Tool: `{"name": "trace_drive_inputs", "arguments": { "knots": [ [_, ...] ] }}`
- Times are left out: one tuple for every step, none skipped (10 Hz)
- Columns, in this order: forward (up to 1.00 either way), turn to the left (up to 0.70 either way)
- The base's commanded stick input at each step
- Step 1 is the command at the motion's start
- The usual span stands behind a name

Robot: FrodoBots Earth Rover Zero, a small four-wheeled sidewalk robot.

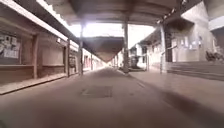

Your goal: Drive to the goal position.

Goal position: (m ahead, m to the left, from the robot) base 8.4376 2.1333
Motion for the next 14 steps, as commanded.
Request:
{"name": "trace_drive_inputs", "arguments": {
  "knots": [
    [0.70, 0.00],
    [0.70, 0.00],
    [0.70, 0.00],
    [0.70, 0.00],
    [0.70, 0.00],
    [0.70, 0.03],
    [0.70, 0.17],
    [0.70, 0.32],
    [0.70, 0.30],
    [0.70, 0.25],
    [0.70, 0.19],
    [0.70, 0.13],
    [0.70, 0.00],
    [0.70, 0.00]
  ]
}}
